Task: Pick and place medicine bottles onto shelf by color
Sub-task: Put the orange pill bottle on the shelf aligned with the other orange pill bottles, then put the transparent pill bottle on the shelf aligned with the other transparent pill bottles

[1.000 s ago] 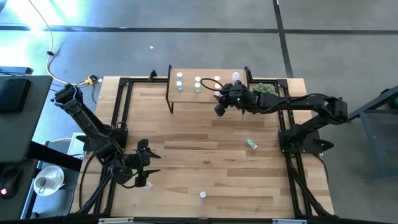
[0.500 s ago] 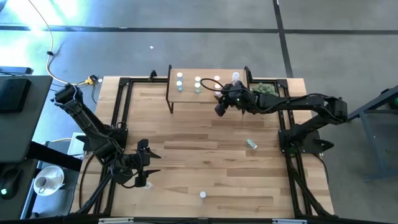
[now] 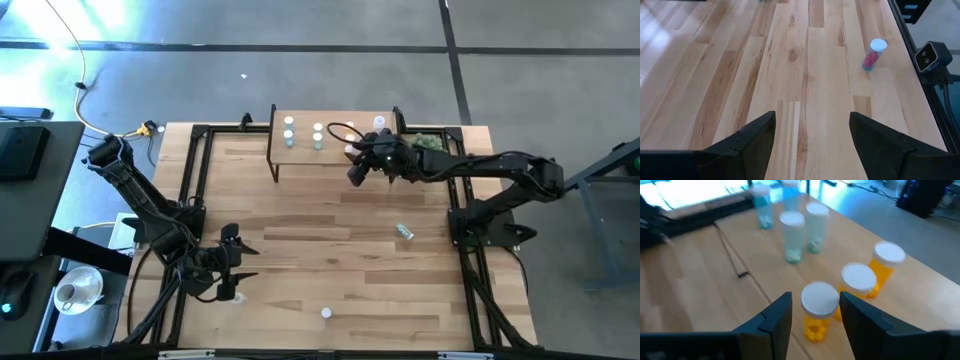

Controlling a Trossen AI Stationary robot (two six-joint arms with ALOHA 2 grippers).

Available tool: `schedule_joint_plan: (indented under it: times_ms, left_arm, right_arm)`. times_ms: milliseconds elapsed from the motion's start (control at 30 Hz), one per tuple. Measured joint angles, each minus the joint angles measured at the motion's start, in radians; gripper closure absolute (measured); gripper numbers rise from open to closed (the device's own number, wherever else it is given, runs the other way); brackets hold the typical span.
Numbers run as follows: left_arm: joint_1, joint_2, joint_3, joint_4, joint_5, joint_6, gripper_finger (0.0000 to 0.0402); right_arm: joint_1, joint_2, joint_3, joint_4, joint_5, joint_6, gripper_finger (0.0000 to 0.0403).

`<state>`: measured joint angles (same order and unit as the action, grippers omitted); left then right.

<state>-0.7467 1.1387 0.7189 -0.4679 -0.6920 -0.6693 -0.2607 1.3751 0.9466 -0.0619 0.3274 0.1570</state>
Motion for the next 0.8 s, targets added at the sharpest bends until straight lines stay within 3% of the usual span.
schedule_joint_plan:
  times_ms: [533, 800]
  left_arm:
    - [0.0, 0.0, 0.0, 0.0, 0.006, -0.007, 0.0158]
    - [0.0, 0.0, 0.0, 0.001, 0.046, -0.017, 0.0158]
  right_arm:
    - [0.089, -0.193, 0.0, -0.231, -0.052, 0.074, 0.0246]
    - [0.225, -0.207, 0.0, -0.446, -0.191, 0.053, 0.0245]
